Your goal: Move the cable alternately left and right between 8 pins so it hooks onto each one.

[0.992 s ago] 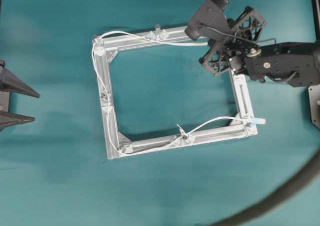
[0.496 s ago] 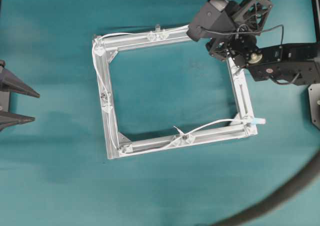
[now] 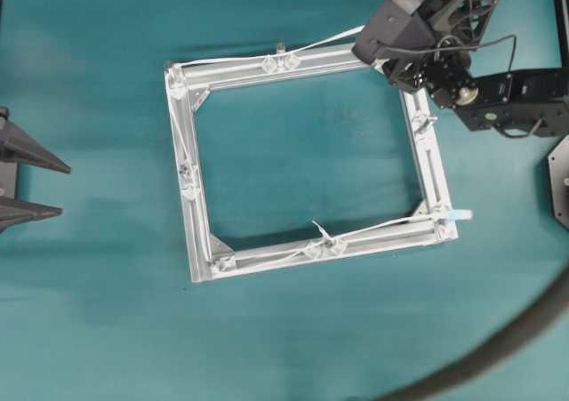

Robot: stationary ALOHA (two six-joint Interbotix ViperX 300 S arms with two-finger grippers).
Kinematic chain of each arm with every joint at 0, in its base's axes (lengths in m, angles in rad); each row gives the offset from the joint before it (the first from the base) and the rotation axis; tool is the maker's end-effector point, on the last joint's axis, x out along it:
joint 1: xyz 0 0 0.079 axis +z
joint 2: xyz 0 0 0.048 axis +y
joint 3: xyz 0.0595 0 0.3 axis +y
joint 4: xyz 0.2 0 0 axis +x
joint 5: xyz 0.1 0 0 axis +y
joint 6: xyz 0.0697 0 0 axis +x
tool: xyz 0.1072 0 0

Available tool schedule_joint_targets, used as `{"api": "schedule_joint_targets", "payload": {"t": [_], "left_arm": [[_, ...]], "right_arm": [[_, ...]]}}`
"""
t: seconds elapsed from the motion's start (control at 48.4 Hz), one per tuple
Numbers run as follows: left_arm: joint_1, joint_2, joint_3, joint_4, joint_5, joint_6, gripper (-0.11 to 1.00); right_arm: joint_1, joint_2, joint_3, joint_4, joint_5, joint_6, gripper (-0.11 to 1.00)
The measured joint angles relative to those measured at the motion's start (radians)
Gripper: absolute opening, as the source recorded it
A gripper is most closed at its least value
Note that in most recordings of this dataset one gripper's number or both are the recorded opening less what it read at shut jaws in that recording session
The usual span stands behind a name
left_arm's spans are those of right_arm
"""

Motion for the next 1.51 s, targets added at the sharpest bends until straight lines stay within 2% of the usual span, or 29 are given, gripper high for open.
{"api": "schedule_joint_targets", "payload": {"t": [0.248,0.475,0.661,0.868,1.136,1.302,1.508], "left_arm": [[0.0,0.0,0.002,0.0,0.0,0.002,0.72],[0.0,0.0,0.0,0.0,0.0,0.0,0.72],[0.0,0.0,0.0,0.0,0.0,0.0,0.72],[0.0,0.0,0.0,0.0,0.0,0.0,0.72],[0.0,0.0,0.002,0.002,0.0,0.0,0.72],[0.0,0.0,0.0,0.002,0.0,0.0,0.72],[0.0,0.0,0.0,0.0,0.0,0.0,0.72]], "right_arm": [[-0.054,-0.002,0.031,-0.003,-0.161,0.061,0.14],[-0.061,-0.002,0.06,0.006,-0.23,0.115,0.14],[-0.067,-0.034,0.075,0.069,-0.293,0.169,0.14],[-0.064,-0.084,0.075,0.147,-0.324,0.172,0.14],[-0.052,-0.097,0.103,0.282,-0.382,0.172,0.14],[-0.037,-0.097,0.118,0.314,-0.394,0.172,0.14],[-0.029,-0.095,0.118,0.318,-0.4,0.172,0.14]]}}
